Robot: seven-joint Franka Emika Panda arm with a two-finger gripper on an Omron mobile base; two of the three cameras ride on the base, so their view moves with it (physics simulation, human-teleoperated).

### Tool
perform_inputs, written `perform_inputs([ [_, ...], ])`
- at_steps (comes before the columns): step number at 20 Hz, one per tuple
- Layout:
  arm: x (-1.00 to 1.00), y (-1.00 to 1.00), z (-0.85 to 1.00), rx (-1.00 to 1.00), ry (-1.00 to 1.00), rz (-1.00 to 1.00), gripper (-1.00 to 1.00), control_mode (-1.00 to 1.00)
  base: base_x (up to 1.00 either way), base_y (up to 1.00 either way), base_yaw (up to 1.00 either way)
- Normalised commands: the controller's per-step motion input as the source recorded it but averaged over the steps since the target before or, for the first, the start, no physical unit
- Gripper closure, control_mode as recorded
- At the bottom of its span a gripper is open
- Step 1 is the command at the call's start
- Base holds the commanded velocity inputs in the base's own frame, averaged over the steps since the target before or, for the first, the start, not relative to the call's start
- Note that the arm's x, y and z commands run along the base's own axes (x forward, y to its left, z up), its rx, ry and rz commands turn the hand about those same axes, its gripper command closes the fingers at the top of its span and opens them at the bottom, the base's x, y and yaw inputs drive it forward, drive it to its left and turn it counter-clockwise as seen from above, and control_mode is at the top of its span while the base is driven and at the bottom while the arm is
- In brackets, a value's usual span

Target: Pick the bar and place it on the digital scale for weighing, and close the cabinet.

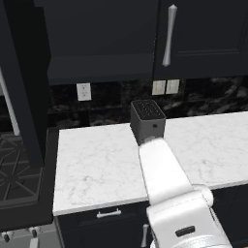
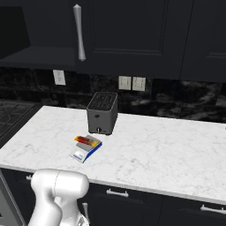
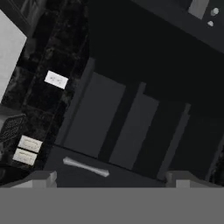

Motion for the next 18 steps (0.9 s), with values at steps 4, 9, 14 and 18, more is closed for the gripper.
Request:
perform_inputs([
  [4, 0.0, 1.0, -0.2, 0.0, -0.27, -0.19, -1.0, -1.0, 0.0, 0.0, 0.0],
  [9, -0.14, 1.0, -0.02, 0.0, -0.28, -0.23, -1.0, -1.0, 0.0, 0.0, 0.0],
  [14, -0.05, 1.0, -0.18, 0.01, -0.05, -0.15, -1.0, -1.0, 0.0, 0.0, 0.0],
  [18, 0.06, 1.0, -0.59, 0.09, -0.01, -0.03, -1.0, -1.0, 0.0, 0.0, 0.0],
])
